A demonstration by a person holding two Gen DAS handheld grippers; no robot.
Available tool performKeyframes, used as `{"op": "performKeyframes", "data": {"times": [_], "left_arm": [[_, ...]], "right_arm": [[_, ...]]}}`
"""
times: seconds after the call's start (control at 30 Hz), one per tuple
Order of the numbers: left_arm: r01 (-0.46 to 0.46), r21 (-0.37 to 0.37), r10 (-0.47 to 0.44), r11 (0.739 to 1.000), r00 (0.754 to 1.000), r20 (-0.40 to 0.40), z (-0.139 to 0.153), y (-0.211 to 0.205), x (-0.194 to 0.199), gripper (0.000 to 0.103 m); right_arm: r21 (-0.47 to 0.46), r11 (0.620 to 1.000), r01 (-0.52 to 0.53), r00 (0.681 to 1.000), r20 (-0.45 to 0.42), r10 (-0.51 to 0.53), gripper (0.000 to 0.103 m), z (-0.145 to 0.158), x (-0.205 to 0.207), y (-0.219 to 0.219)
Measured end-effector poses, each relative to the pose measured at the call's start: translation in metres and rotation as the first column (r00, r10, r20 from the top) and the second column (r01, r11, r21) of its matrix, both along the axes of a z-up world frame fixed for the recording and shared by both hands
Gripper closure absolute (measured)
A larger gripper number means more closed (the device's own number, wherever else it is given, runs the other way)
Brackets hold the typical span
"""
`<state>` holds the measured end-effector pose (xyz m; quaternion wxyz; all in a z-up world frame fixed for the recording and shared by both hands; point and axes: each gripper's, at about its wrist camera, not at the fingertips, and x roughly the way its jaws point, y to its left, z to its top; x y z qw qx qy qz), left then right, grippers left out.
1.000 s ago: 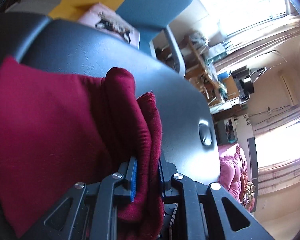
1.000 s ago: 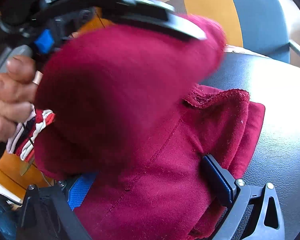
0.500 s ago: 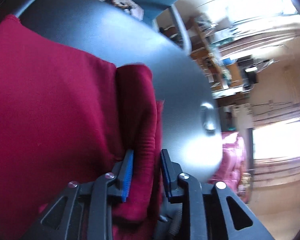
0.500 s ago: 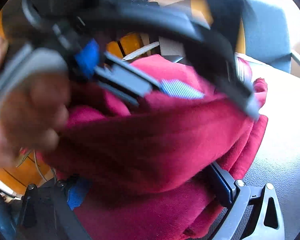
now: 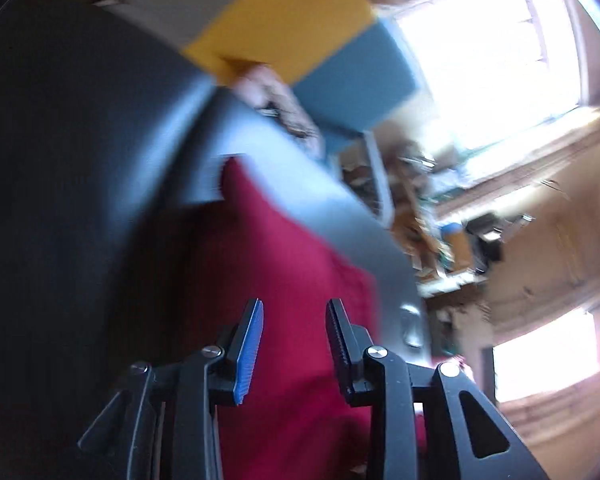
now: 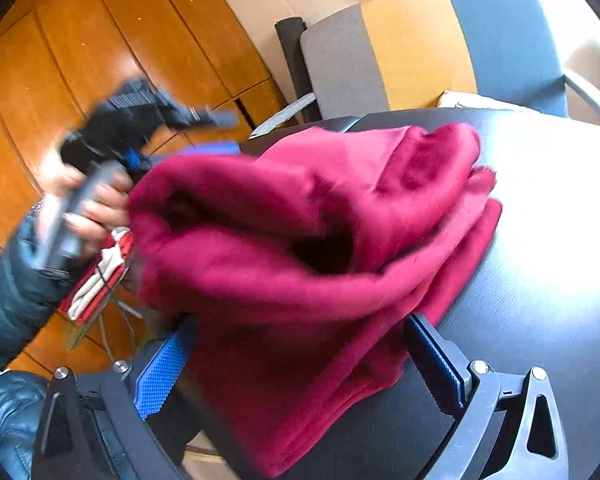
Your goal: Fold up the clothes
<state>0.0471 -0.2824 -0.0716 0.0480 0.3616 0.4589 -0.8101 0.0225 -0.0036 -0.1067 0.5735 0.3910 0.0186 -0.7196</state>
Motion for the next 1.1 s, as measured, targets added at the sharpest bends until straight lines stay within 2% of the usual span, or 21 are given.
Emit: {"op": "performKeyframes", "data": {"times": [0.13, 0.23, 0.3, 0.37, 0.43, 0.53, 0.6, 0.67, 0.73, 0.83, 1.0, 1.1], "left_arm": [[0.044, -0.126, -0.044, 0.991, 0.999, -0.001, -0.008, 0.029, 0.0, 0.073], [0.09, -0.268, -0.098, 0.959, 0.995, -0.017, 0.0, 0.053, -0.004, 0.073], [0.13, -0.359, -0.146, 0.924, 0.989, -0.02, 0.008, 0.066, -0.002, 0.073], [0.179, -0.446, -0.199, 0.877, 0.98, 0.001, 0.011, 0.078, 0.0, 0.072], [0.246, -0.487, -0.258, 0.838, 0.965, 0.043, 0.005, 0.088, 0.001, 0.072], [0.27, -0.481, -0.281, 0.834, 0.958, 0.051, -0.004, 0.075, 0.019, 0.071], [0.256, -0.466, -0.268, 0.847, 0.962, 0.041, -0.003, 0.067, 0.024, 0.07], [0.231, -0.457, -0.249, 0.859, 0.968, 0.021, 0.003, 0.062, 0.03, 0.07], [0.213, -0.482, -0.251, 0.85, 0.968, -0.015, 0.014, 0.065, 0.032, 0.073], [0.226, -0.514, -0.298, 0.827, 0.953, -0.061, 0.026, 0.079, 0.027, 0.073], [0.342, -0.472, -0.404, 0.813, 0.914, -0.035, 0.007, 0.103, 0.014, 0.073], [0.387, -0.428, -0.454, 0.816, 0.889, -0.06, -0.006, 0.115, 0.023, 0.073]], "right_arm": [[-0.024, 0.998, -0.052, 0.998, 0.03, 0.053, 0.0, 0.003, 0.02, -0.008], [-0.005, 0.998, -0.066, 0.996, 0.056, 0.066, 0.0, -0.002, 0.017, -0.01], [0.013, 0.997, -0.07, 0.995, 0.072, 0.069, 0.0, -0.004, 0.014, -0.015], [0.034, 0.999, -0.04, 0.997, 0.073, 0.038, 0.0, -0.007, 0.017, -0.008], [0.043, 0.999, 0.006, 0.996, 0.088, -0.01, 0.0, -0.009, 0.018, 0.002], [0.04, 0.999, 0.02, 0.996, 0.081, -0.024, 0.0, 0.003, 0.025, 0.013], [0.038, 0.999, -0.005, 0.999, 0.048, 0.003, 0.0, 0.014, 0.033, 0.009], [0.077, 0.997, -0.018, 1.0, 0.0, 0.018, 0.0, 0.021, 0.039, 0.001], [0.123, 0.992, -0.008, 0.999, -0.041, 0.013, 0.0, 0.023, 0.043, -0.003], [0.133, 0.991, 0.017, 0.998, -0.058, -0.01, 0.0, 0.031, 0.046, 0.005], [0.072, 0.994, -0.082, 0.997, 0.015, 0.081, 0.0, 0.035, 0.052, 0.0], [0.083, 0.99, -0.111, 0.991, 0.089, 0.104, 0.0, 0.007, 0.045, -0.016]]}}
